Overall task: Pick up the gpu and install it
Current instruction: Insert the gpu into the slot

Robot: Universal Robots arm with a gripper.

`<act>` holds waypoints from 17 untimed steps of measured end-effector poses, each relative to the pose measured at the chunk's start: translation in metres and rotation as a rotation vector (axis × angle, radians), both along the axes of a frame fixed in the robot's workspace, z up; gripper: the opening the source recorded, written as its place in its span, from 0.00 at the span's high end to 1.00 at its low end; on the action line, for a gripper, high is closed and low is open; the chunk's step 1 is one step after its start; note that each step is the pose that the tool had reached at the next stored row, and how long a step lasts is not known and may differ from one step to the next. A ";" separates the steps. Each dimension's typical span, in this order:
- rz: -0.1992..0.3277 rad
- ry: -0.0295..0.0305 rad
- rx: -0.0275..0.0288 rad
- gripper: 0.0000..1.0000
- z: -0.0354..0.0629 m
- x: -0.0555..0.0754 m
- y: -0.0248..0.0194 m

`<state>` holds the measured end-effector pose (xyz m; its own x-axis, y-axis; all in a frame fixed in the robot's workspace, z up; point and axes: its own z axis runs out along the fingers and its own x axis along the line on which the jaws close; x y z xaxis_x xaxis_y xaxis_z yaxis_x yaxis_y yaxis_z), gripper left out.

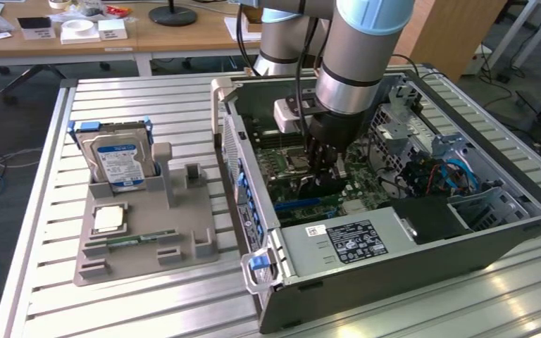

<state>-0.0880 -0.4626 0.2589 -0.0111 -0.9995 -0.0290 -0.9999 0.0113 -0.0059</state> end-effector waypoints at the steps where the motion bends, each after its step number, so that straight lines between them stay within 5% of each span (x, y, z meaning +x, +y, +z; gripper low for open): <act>1: 0.000 0.0000 0.0000 0.73 0.0000 0.000 0.0000; 17: 0.000 -0.0003 0.0001 0.73 -0.0014 -0.002 0.0000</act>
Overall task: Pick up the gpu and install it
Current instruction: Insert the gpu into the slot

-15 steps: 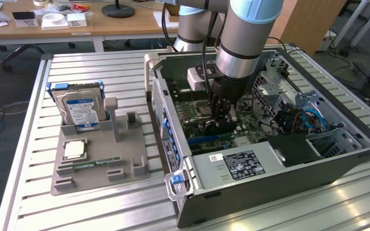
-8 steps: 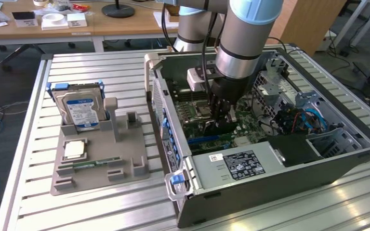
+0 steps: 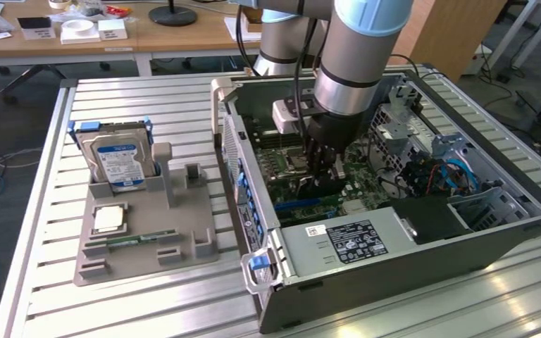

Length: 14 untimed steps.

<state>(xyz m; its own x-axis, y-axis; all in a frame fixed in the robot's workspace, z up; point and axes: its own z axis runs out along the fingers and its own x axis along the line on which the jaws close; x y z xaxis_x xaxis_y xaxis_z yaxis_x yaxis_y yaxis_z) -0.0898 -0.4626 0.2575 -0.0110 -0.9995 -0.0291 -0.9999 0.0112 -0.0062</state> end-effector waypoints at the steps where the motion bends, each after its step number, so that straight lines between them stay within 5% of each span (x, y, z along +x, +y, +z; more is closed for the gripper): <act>1: 0.000 -0.0001 0.0000 0.73 -0.0005 0.000 0.0000; 14: 0.000 -0.0007 0.0000 0.73 -0.0035 -0.004 0.0000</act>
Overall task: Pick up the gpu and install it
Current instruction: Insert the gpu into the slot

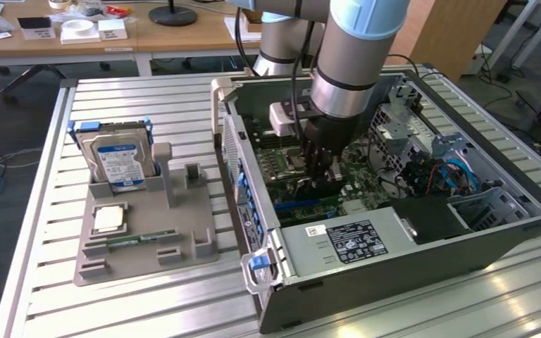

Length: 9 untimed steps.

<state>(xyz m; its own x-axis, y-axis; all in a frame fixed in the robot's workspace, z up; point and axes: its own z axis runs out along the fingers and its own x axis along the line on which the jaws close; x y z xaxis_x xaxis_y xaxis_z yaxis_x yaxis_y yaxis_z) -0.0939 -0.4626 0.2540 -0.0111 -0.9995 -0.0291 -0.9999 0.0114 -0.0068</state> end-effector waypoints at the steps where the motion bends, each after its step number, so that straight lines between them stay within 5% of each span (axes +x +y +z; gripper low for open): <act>1: 0.000 0.0000 0.0000 0.73 0.0000 0.000 0.0000; 9: 0.000 -0.0017 -0.0003 0.73 -0.0019 -0.003 -0.0001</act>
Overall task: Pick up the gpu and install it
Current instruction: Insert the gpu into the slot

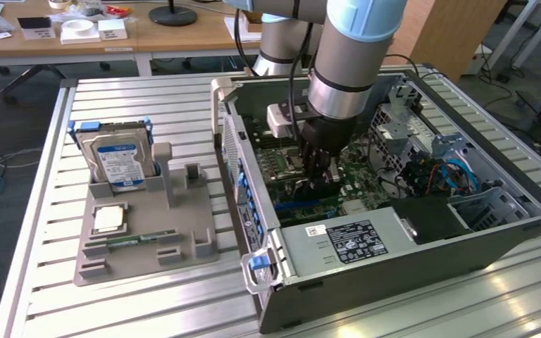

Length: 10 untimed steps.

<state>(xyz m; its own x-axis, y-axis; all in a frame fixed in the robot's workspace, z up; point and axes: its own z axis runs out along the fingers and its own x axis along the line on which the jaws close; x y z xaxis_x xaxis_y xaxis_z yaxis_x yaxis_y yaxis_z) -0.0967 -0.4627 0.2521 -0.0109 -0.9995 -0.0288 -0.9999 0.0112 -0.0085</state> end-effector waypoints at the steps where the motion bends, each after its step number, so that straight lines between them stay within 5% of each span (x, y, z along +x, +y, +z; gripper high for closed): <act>1: 0.000 -0.0001 0.0001 0.73 -0.0001 0.000 0.0001; 10: 0.000 -0.0003 0.0005 0.73 0.0001 0.000 0.0001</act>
<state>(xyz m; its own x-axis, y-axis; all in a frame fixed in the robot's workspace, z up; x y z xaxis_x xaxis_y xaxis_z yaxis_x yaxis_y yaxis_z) -0.0968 -0.4626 0.2522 -0.0111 -0.9995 -0.0293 -0.9999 0.0113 -0.0088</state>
